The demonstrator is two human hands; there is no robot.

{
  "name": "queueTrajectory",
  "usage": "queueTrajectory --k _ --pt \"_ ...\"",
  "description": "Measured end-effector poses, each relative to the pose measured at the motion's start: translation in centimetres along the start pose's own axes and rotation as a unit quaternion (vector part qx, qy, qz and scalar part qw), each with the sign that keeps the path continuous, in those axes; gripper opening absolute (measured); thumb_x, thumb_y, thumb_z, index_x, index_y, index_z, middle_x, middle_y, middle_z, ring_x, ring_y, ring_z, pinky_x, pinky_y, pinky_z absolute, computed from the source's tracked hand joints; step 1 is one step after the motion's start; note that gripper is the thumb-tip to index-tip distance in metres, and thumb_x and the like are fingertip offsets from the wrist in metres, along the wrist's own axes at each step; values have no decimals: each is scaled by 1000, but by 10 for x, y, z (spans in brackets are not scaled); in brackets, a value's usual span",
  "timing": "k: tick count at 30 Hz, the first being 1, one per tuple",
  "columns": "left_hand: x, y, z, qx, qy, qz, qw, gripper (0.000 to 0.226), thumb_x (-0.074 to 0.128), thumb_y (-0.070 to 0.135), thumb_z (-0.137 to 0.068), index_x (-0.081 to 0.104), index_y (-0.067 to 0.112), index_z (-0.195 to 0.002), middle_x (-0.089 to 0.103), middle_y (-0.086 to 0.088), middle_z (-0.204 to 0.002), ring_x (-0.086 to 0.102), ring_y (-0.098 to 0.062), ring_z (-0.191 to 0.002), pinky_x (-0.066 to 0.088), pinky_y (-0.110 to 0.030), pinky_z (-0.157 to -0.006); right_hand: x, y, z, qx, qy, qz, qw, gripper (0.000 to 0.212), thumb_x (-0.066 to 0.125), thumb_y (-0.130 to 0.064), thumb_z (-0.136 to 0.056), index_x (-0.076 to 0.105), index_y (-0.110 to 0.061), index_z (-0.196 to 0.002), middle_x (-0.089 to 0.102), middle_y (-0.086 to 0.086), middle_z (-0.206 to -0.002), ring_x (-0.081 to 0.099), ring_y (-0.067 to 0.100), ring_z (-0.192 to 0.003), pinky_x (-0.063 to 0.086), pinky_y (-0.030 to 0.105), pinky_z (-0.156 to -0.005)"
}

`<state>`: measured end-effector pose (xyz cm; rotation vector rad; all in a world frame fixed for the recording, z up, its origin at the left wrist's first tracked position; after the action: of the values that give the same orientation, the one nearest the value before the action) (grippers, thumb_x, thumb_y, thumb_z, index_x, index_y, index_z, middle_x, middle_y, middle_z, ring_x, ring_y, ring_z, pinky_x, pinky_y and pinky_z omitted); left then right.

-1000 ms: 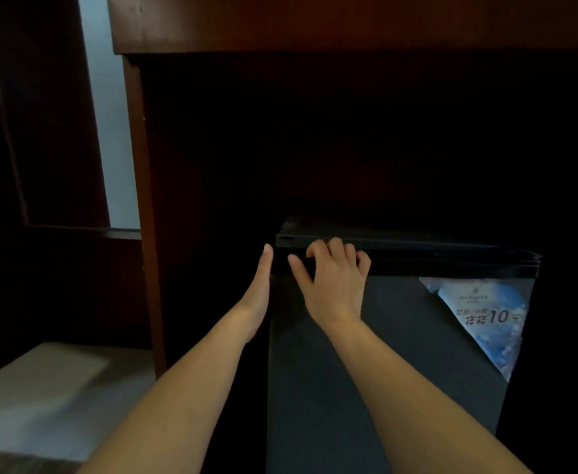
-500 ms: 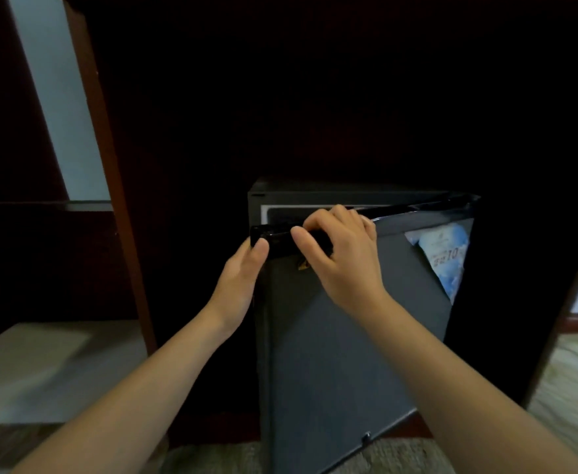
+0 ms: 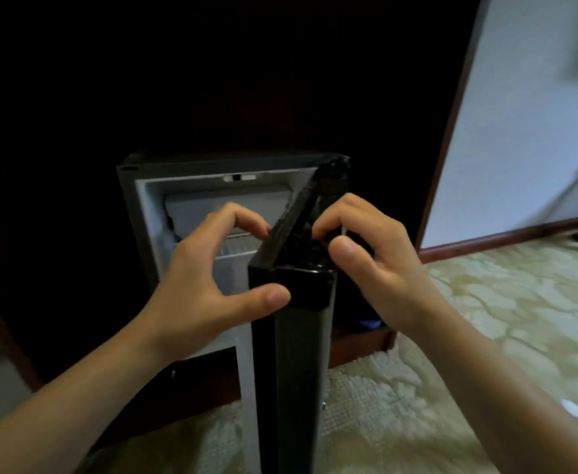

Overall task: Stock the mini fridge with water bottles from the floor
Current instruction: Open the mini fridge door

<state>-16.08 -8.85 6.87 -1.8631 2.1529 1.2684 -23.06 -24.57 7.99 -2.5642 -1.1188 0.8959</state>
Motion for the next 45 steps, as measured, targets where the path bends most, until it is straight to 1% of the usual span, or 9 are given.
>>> queueTrajectory --k 8,13,16,22,27,34,37,41,45 --pt "92 57 -36 65 -28 1 998 67 49 86 -56 40 28 -86 51 9 -111 48 -7 -111 39 -29 -92 -94 15 50 60 50 -96 992 58 38 -65 -87 61 -12 -89 64 11 -96 60 28 -108 45 33 -96" --pt "144 78 -55 98 -38 -3 994 56 52 80 -59 34 32 -82 49 9 -105 47 -12 -101 35 -26 -89 -152 25 72 92 138 -48 985 57 49 -59 -85 70 -6 -84 70 12 -89 65 33 -99 51 45 -87" --pt "170 83 -66 126 -47 -33 990 58 41 84 -65 39 31 -90 46 9 -105 43 -8 -99 29 -21 -88 -180 34 84 121 188 3 975 37 56 -46 -85 72 -13 -82 71 15 -85 62 47 -87 50 50 -76" --pt "216 90 -90 167 -64 -70 981 64 38 79 -72 45 24 -104 51 6 -109 42 -8 -105 25 -26 -97 -220 51 98 144 220 139 955 22 55 -32 -82 66 -18 -95 69 -5 -96 65 10 -96 48 22 -86" --pt "248 89 -105 165 -76 -78 980 63 38 70 -75 46 22 -116 49 7 -128 35 -6 -124 14 -35 -112 -233 59 97 108 214 355 904 30 62 -33 -81 65 -15 -104 60 -11 -100 51 10 -103 39 23 -93" --pt "281 67 -126 183 -111 -164 963 71 26 64 -80 31 25 -139 15 7 -158 -2 -1 -144 -11 -29 -114 -228 102 93 92 263 582 764 18 58 -25 -88 71 -15 -95 68 3 -102 46 19 -110 32 42 -100" --pt "285 55 -134 163 -125 -169 964 79 16 65 -77 23 25 -145 5 9 -160 -10 3 -140 -10 -29 -115 -230 123 93 76 294 591 747 15 60 -20 -87 73 -14 -91 69 3 -96 46 18 -107 38 49 -98" --pt "288 38 -137 150 -153 -193 958 84 7 66 -74 14 26 -148 -3 11 -160 -15 6 -138 -14 -26 -112 -233 146 89 109 285 606 734 21 60 -24 -85 72 -16 -100 69 3 -102 43 18 -109 30 37 -99" --pt "282 17 -129 133 -180 -202 953 83 8 65 -72 21 28 -145 10 9 -158 3 -5 -145 -6 -21 -112 -207 155 83 106 268 600 747 28 58 -25 -85 69 -16 -110 68 4 -109 43 19 -112 30 36 -96"
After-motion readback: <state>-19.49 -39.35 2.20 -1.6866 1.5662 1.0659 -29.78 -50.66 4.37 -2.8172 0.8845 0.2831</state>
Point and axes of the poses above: each hand's wrist, its own z-axis away from the middle knuckle, its own x-axis out of the palm, y = z × x, the point moved 5 cm from there along -z, towards the middle knuckle
